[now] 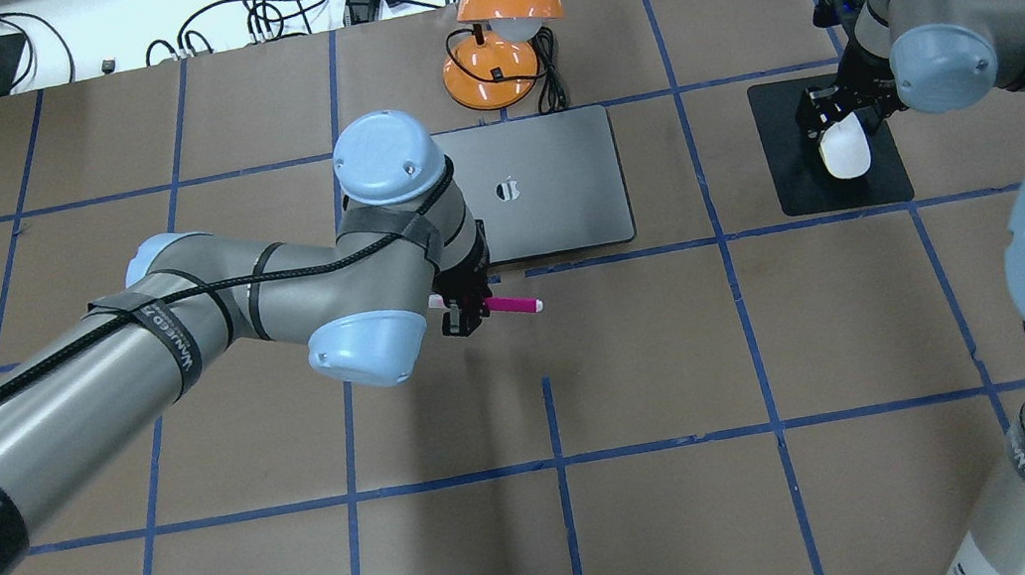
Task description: Place pen and mouse around notebook
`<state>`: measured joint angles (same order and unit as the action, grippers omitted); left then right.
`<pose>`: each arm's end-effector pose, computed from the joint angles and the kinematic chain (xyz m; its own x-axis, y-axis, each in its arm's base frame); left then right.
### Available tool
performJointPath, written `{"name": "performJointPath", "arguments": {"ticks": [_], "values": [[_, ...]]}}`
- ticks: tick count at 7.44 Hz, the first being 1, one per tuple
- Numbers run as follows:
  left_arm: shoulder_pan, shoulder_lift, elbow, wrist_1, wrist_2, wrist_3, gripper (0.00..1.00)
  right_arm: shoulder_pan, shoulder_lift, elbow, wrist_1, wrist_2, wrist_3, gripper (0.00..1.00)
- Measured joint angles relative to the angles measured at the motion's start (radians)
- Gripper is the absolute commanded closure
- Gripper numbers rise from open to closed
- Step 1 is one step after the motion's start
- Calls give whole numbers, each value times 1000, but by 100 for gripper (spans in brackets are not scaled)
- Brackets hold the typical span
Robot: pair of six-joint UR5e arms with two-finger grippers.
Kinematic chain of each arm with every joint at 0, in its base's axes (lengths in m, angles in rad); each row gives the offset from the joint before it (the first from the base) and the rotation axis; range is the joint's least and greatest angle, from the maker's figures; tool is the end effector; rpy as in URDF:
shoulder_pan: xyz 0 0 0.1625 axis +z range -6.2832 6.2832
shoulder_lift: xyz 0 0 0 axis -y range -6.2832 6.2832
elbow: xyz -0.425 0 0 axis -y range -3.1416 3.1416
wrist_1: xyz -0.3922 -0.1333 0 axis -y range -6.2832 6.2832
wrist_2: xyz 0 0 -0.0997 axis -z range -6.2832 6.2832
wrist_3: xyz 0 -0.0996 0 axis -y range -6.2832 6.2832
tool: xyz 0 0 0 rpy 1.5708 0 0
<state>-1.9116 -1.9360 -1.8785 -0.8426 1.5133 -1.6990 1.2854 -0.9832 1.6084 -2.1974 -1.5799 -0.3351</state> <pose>-0.3194 -0.4847 0.2213 -0.2108 -0.9764 0.0475 -0.9748 0.2136 0.0640 -0.0569 -0.6643 0.1872 -0.9987 -0.0497 0.0091 -0.0497 0.9988 0.0017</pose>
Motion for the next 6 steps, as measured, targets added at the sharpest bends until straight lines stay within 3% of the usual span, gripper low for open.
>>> {"name": "performJointPath", "arguments": {"ticks": [2,5,6], "values": [[-30,-37,-1,22,-1,-98,100,7,-21,-12,38,-20,2,0],[-47,-80,2,30,-11,-118,100,85,-182,-26,210,-25,50,0],[-51,-83,3,28,-25,-124,86,128,-241,-26,286,-23,88,0]]}}
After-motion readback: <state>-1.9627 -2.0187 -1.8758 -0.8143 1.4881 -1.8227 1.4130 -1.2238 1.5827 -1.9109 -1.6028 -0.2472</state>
